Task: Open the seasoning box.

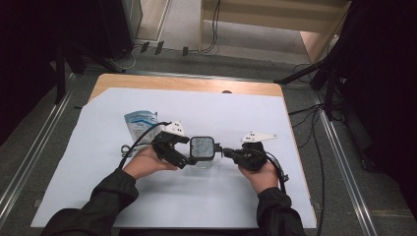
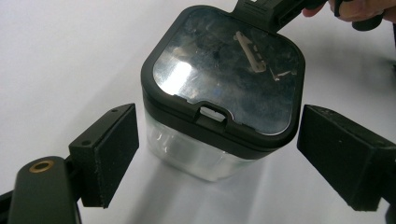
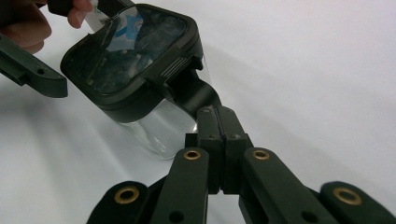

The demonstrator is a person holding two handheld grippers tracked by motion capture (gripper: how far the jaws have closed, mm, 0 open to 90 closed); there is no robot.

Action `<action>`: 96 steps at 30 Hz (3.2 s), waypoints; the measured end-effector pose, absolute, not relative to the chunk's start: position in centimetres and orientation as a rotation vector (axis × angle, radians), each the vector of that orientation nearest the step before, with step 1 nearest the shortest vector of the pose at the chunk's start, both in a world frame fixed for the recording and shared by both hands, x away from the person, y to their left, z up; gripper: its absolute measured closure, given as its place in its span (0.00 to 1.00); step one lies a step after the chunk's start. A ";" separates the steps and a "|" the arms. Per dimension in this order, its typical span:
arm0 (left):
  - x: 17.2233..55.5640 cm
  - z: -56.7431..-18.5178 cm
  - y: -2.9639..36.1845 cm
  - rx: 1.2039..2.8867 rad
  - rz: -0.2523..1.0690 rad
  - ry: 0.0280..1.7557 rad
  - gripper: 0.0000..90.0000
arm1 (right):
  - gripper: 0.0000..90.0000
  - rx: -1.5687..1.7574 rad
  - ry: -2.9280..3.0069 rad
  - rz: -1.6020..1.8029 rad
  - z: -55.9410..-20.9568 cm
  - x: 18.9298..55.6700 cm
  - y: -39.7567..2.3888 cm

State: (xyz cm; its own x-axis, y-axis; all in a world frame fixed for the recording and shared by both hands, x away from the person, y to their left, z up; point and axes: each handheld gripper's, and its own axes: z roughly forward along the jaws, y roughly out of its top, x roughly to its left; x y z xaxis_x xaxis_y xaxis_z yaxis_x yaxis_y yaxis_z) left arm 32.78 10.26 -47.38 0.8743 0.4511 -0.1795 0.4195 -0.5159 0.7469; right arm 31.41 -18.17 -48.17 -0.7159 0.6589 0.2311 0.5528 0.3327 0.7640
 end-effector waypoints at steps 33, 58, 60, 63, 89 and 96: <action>32.9 -48.2 10.0 2.142 0.038 0.614 0.18 | 1.00 1.148 2.448 1.334 -48.2 31.3 -18.1; 32.2 -46.4 11.2 2.143 0.053 0.596 0.29 | 1.00 1.145 2.451 1.338 -48.2 31.4 -18.1; 32.1 -46.2 11.4 2.126 0.026 0.580 0.38 | 1.00 1.141 2.449 1.341 -48.2 31.4 -18.1; 32.0 -46.0 11.6 2.124 0.016 0.560 0.45 | 1.00 1.145 2.451 1.339 -48.2 31.4 -18.1; 32.4 -44.0 10.8 2.116 -0.064 0.581 1.00 | 1.00 1.161 2.453 1.356 -48.3 31.4 -18.1; 32.6 -43.4 9.9 2.122 -0.068 0.559 1.00 | 1.00 1.149 2.453 1.345 -48.2 31.4 -18.1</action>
State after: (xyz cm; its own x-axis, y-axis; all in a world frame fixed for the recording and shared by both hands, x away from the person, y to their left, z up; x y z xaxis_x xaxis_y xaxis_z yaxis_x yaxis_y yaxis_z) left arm 32.59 9.85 -43.40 0.8957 0.3648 -0.2542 0.4152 -0.4819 0.7716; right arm 31.38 -18.06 -48.23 -0.7053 0.6666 0.2414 0.5620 0.3182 0.7635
